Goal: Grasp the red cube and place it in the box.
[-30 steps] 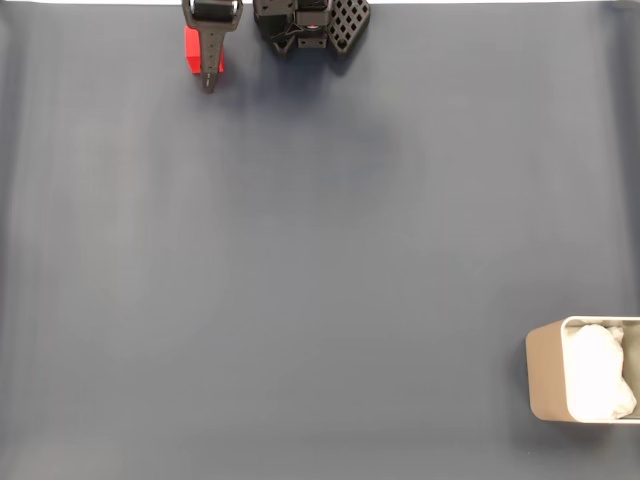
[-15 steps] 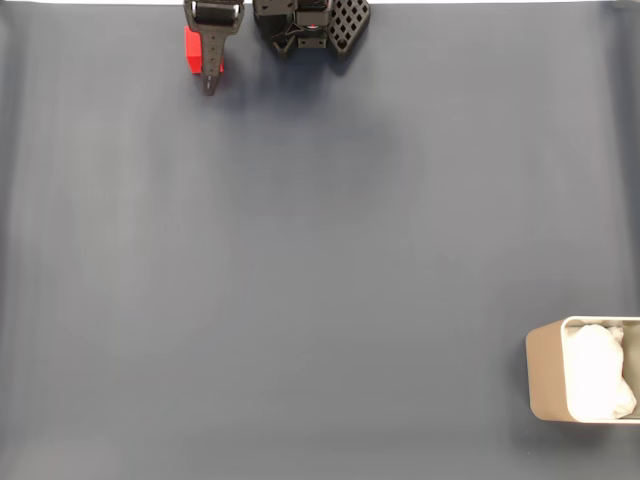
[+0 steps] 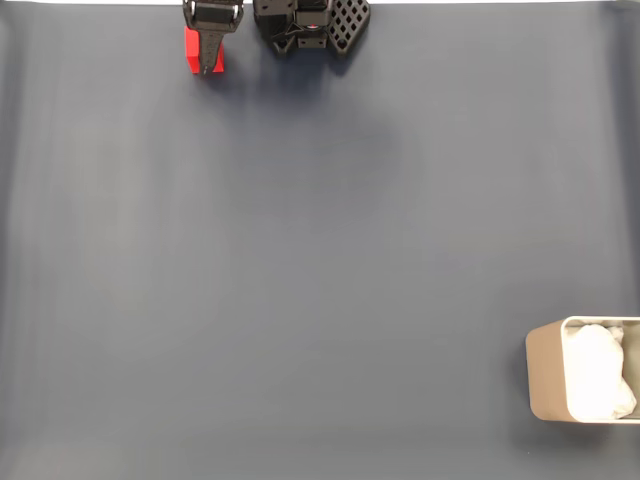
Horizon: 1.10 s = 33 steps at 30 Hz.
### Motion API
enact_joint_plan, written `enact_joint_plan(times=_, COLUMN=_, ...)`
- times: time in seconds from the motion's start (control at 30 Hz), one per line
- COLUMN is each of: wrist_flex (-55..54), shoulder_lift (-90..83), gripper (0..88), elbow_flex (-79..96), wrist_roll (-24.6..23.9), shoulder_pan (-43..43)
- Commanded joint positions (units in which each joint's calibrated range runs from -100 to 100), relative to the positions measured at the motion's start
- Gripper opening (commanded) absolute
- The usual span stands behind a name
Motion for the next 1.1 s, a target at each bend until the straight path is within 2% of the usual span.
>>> enact_joint_plan(times=0.0, wrist_flex=-0.8, shoulder_lift=0.0, gripper=19.3, elbow_flex=-0.6, wrist_roll=0.1, shoulder_pan=0.3)
enact_joint_plan(times=0.4, wrist_flex=-1.8, shoulder_lift=0.3, gripper=12.9, elbow_flex=-0.4, wrist_roll=0.5, shoulder_pan=0.1)
enact_joint_plan(times=1.07, wrist_flex=-3.5, shoulder_lift=1.5, gripper=11.6, elbow_flex=-1.2, wrist_roll=1.1, shoulder_pan=-0.1)
